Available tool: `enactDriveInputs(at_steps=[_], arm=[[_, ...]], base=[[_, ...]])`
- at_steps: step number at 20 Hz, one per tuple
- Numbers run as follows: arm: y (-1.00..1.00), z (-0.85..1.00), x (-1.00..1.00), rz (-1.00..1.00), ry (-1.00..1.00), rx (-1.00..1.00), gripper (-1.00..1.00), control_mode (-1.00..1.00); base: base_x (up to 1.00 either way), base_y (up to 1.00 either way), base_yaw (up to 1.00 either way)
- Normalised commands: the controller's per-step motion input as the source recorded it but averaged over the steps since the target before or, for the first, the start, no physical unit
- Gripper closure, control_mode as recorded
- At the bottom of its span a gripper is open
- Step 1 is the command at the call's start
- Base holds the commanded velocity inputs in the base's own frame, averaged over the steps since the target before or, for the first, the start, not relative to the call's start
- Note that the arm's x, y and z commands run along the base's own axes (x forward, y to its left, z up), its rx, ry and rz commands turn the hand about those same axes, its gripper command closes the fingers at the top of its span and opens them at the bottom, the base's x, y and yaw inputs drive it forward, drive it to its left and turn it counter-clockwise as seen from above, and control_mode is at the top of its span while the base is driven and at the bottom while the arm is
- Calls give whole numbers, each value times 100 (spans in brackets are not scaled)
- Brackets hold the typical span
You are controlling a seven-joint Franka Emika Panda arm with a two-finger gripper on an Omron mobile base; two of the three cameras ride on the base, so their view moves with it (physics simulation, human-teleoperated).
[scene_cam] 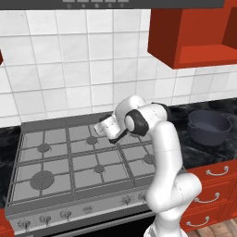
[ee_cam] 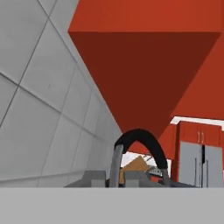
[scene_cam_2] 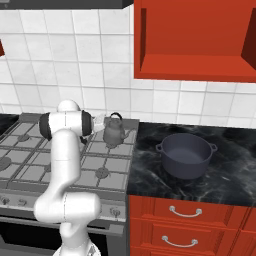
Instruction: Pick the kettle from the cabinet and place it on a stove burner. Then pick the pot from the counter and place it on another stove burner. Finally, turn both burners on.
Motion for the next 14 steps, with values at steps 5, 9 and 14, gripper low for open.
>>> enactDriveInputs(at_steps=[5,9,14], arm=[[0,-33,-13,3,-3,4,-100,-100],[0,-20,-25,1,-9,8,-100,-100],[1,-22,-26,0,-9,6,-100,-100]], base=[[0,0,0],[0,0,0],[0,0,0]])
